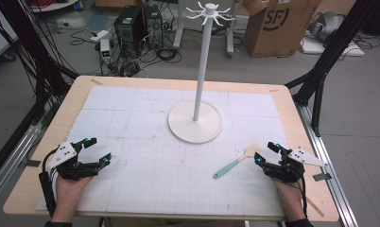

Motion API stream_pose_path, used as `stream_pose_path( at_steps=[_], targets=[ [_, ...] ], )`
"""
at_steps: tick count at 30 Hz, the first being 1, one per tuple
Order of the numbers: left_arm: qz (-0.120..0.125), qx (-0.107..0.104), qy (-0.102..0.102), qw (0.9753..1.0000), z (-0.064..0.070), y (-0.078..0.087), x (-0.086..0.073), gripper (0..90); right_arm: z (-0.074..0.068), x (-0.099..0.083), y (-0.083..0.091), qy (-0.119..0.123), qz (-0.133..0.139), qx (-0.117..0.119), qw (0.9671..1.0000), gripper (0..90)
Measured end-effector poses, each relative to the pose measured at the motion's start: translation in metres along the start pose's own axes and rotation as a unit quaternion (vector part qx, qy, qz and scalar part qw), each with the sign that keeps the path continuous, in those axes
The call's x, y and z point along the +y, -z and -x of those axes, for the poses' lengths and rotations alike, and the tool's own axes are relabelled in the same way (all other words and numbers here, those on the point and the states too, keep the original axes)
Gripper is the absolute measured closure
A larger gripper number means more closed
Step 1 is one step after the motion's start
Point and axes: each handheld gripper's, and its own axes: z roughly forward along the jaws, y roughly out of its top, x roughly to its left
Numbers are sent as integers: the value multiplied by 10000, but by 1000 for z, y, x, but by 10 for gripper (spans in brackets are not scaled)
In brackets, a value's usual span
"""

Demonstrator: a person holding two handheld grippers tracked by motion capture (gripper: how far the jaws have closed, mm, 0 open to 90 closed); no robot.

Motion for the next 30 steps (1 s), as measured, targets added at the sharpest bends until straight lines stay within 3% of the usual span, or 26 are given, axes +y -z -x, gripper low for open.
stream_pose_path(
  at_steps=[23,25,27,28,30],
  targets=[
    [-5,-23,-30,10000,0,0,0,174,-1,2,0,79,-64,229,9997,215],
    [-10,-27,-41,10000,0,0,0,175,-2,4,1,159,-111,346,9992,259],
    [-9,-23,-39,10000,0,0,0,174,-3,6,2,310,-212,563,9977,372],
    [-9,-18,-38,10000,1,0,0,174,-3,6,2,310,-212,563,9977,372],
    [-16,-12,-55,10000,1,0,0,175,-10,7,2,595,-407,924,9931,526]
  ],
)
